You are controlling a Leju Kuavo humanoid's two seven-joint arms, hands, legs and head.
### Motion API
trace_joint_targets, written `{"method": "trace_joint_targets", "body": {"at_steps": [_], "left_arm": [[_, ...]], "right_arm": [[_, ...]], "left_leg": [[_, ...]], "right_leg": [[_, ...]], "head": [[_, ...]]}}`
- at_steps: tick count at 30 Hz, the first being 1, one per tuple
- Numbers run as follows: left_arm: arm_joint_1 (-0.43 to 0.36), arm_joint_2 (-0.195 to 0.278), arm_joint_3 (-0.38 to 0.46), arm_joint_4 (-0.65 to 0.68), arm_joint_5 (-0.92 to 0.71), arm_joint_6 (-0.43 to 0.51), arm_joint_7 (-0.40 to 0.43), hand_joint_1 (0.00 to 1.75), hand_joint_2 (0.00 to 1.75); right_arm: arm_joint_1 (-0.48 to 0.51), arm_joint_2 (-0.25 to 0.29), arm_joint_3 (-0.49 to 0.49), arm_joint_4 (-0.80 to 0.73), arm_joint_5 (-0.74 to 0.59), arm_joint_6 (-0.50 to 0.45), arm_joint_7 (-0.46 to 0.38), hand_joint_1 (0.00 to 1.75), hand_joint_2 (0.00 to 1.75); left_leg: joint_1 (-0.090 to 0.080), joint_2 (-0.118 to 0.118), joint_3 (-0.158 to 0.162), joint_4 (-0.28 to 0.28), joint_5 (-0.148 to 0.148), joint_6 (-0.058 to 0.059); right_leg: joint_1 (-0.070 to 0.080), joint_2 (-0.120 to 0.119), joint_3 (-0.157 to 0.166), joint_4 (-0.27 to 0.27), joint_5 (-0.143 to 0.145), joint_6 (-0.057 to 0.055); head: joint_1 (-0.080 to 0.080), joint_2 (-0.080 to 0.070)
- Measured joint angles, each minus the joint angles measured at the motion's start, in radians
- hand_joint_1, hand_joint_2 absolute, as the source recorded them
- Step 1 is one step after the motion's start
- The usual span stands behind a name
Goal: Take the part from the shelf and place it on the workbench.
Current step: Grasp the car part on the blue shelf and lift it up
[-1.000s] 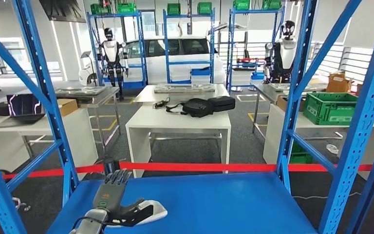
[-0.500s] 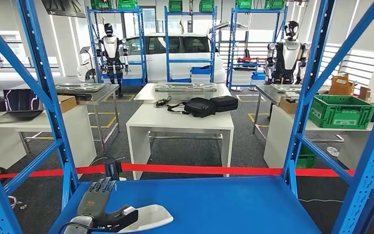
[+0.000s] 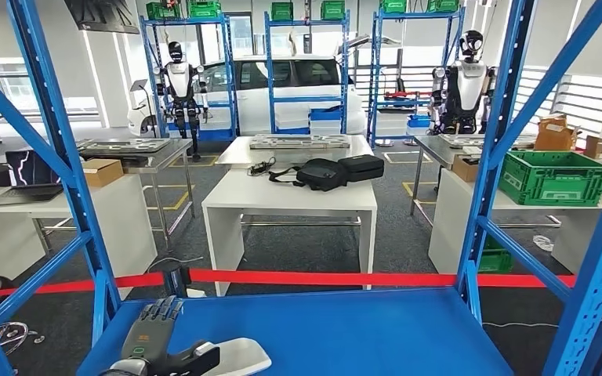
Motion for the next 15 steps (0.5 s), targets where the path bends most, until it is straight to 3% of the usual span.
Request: {"method": "trace_joint_targets", "body": {"at_steps": [3, 5, 6, 8, 9, 11, 15], "left_arm": [[0.0, 0.003, 0.006, 0.004, 0.0, 0.0, -0.001, 0.0, 0.0], [0.006, 0.003, 0.01, 0.007, 0.005, -0.002, -0.011, 0.0, 0.0], [0.009, 0.003, 0.013, 0.008, 0.013, -0.005, -0.025, 0.0, 0.0], [0.009, 0.003, 0.023, 0.009, 0.034, -0.024, -0.069, 0.0, 0.0], [0.007, 0.004, 0.029, 0.009, 0.048, -0.038, -0.102, 0.0, 0.0], [0.009, 0.004, 0.043, 0.009, 0.074, -0.063, -0.175, 0.0, 0.0], [0.018, 0.004, 0.067, 0.008, 0.101, -0.078, -0.251, 0.0, 0.0]], "right_arm": [[-0.001, 0.0, 0.0, 0.0, 0.0, -0.001, 0.0, 0.0, 0.0], [0.0, 0.0, 0.0, 0.0, 0.0, -0.001, 0.0, 0.0, 0.0], [0.0, 0.0, 0.0, 0.0, 0.0, 0.0, 0.0, 0.0, 0.0], [0.0, 0.0, 0.0, 0.0, 0.002, 0.0, 0.0, 0.0, 0.0], [-0.001, 0.0, 0.0, 0.0, 0.003, 0.0, 0.001, 0.0, 0.0], [-0.002, -0.001, 0.0, 0.0, 0.005, 0.0, 0.003, 0.0, 0.0], [-0.001, -0.003, 0.0, 0.0, 0.006, -0.001, 0.005, 0.0, 0.0]], "left_leg": [[0.005, 0.002, -0.086, 0.167, -0.068, -0.013], [0.009, 0.002, -0.14, 0.245, -0.074, -0.017], [0.011, 0.002, -0.142, 0.232, -0.048, -0.018], [0.013, 0.003, -0.096, 0.111, 0.029, -0.016], [0.011, 0.003, -0.066, 0.046, 0.054, -0.013], [0.01, 0.002, -0.033, -0.022, 0.069, -0.007], [0.008, -0.002, -0.029, -0.028, 0.067, 0.002]], "right_leg": [[-0.003, 0.0, 0.012, -0.004, -0.006, -0.012], [-0.003, 0.001, 0.019, -0.002, -0.012, -0.013], [-0.004, 0.002, 0.023, 0.0, -0.016, -0.012], [-0.005, 0.003, 0.033, 0.003, -0.027, -0.005], [-0.005, 0.004, 0.037, 0.005, -0.032, 0.0], [-0.001, 0.005, 0.039, 0.008, -0.038, 0.006], [0.002, 0.004, 0.043, -0.002, -0.035, -0.002]], "head": [[-0.003, 0.0], [-0.003, 0.0], [-0.003, 0.0], [-0.004, 0.0], [-0.004, 0.0], [-0.003, 0.0], [0.0, 0.0]]}}
